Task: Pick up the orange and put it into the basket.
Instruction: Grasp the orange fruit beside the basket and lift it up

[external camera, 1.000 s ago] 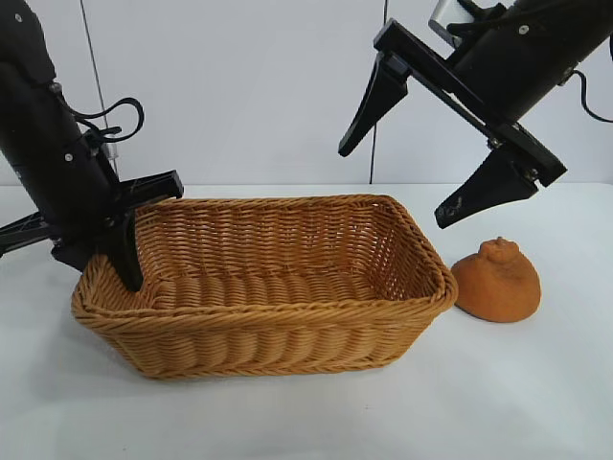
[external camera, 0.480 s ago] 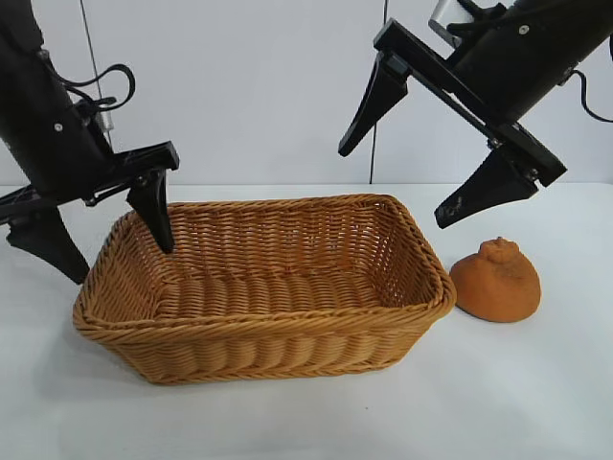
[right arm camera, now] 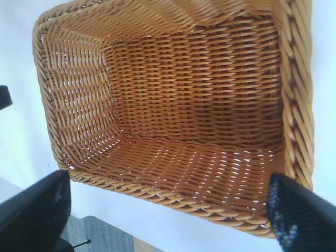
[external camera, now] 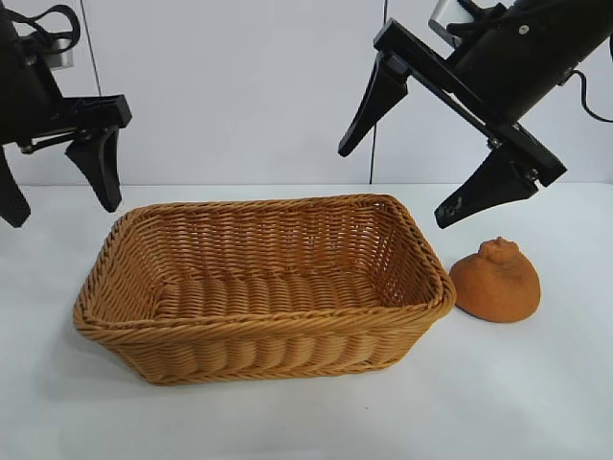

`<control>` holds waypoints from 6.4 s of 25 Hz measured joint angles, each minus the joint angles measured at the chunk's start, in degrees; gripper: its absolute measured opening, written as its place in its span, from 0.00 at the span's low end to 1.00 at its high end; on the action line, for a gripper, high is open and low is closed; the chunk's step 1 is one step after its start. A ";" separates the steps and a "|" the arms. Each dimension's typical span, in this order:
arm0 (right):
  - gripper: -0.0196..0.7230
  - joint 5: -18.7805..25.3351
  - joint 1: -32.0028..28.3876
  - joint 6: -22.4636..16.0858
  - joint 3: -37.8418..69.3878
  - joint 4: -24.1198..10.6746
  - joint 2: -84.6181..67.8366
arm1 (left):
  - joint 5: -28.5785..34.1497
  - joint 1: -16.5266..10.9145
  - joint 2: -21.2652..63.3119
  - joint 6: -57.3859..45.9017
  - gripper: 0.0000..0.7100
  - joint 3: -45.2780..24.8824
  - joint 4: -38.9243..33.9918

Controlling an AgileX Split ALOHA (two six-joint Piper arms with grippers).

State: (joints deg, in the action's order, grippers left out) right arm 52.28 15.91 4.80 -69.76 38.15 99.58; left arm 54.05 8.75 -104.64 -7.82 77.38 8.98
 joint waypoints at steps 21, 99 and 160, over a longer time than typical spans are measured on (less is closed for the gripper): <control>0.96 -0.11 0.00 0.00 0.00 0.12 0.00 | 14.76 -3.17 4.94 2.68 0.83 0.24 -5.98; 0.96 -0.61 0.00 -0.27 -0.55 -6.10 0.00 | 7.02 -6.96 104.88 6.41 0.83 -48.46 -8.08; 0.96 -12.28 -10.15 -11.57 -6.97 -24.29 21.88 | 6.75 -6.96 104.88 6.45 0.83 -48.46 -8.08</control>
State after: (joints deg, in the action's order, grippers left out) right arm 40.00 5.76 -6.77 -76.73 13.85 121.46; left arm 60.81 1.79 0.24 -1.36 28.91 0.91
